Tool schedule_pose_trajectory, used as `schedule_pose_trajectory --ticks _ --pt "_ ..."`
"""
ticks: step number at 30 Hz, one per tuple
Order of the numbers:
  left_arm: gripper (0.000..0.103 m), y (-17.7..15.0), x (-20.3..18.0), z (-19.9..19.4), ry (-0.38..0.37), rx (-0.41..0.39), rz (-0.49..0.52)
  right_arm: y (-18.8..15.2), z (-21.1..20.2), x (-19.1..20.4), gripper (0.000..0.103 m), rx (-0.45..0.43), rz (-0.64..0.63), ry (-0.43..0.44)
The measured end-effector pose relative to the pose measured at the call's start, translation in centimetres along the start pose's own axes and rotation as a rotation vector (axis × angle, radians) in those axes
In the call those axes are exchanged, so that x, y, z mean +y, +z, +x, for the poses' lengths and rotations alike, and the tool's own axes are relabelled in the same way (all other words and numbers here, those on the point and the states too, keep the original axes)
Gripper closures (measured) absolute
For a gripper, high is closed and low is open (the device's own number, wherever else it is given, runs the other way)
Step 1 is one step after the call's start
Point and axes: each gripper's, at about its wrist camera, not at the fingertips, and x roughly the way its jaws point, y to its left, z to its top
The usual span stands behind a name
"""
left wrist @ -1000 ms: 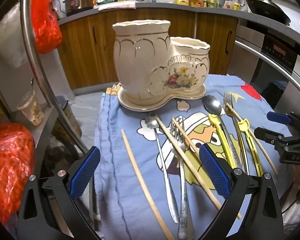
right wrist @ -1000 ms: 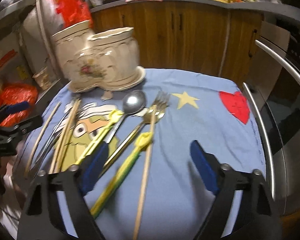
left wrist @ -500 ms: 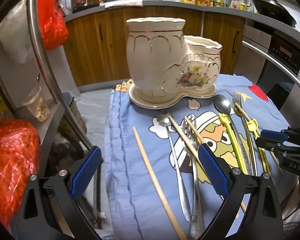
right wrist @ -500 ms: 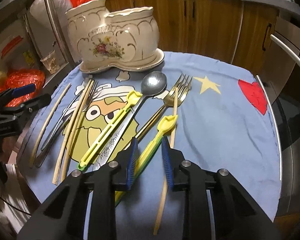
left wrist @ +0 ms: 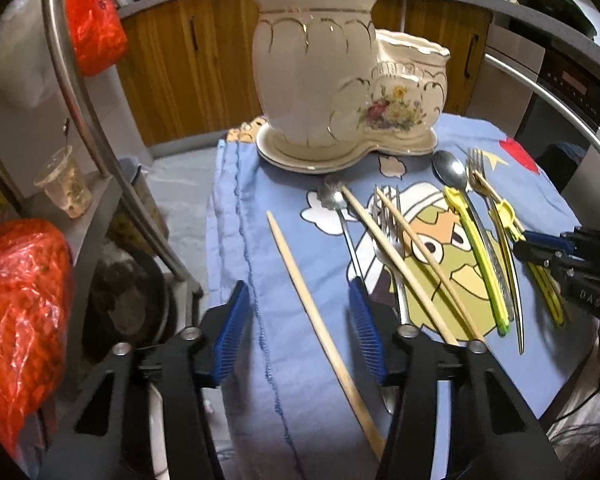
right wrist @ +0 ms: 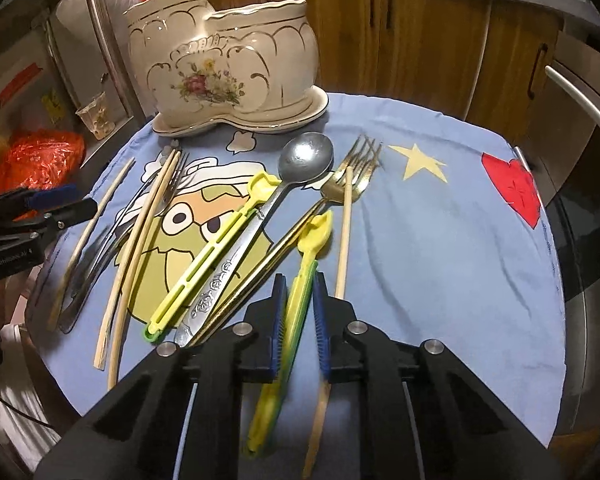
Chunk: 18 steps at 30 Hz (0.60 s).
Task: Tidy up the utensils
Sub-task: 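Grasp the yellow-green handled utensil with the right tool while the left tool grasps a wooden chopstick, then lift both held utensils and carry them over the ceramic holder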
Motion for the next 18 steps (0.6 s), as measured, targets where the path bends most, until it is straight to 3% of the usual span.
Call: schedule_pose_trajectory --ticks 4,9,11,12,13,18 --pt "0.072 -0.2 -0.4 1.0 -0.017 0.049 0.009 0.1 -0.4 -0.2 0.092 -0.013 0.015 0.008" --pt "0.072 0.0 -0.8 1.6 0.021 0.039 0.029 0.1 -0.9 -0.4 0.093 -0.038 0.036 0.019" --pt "0.079 0.1 -1.0 1.7 0.026 0.034 0.032 0.2 -1.3 -0.7 0.094 -0.058 0.051 0.032" --pt "0.089 0.1 -1.0 1.7 0.027 0.032 0.035 0.3 -1.6 -0.8 0.095 -0.071 0.056 0.033" --pt "0.092 0.1 -1.1 1.7 0.032 0.030 0.038 0.3 -1.9 -1.0 0.095 -0.091 0.063 0.042" --pt "0.097 0.4 -0.6 1.6 0.008 0.031 0.015 0.6 -2.5 -1.1 0.095 -0.121 0.075 0.063"
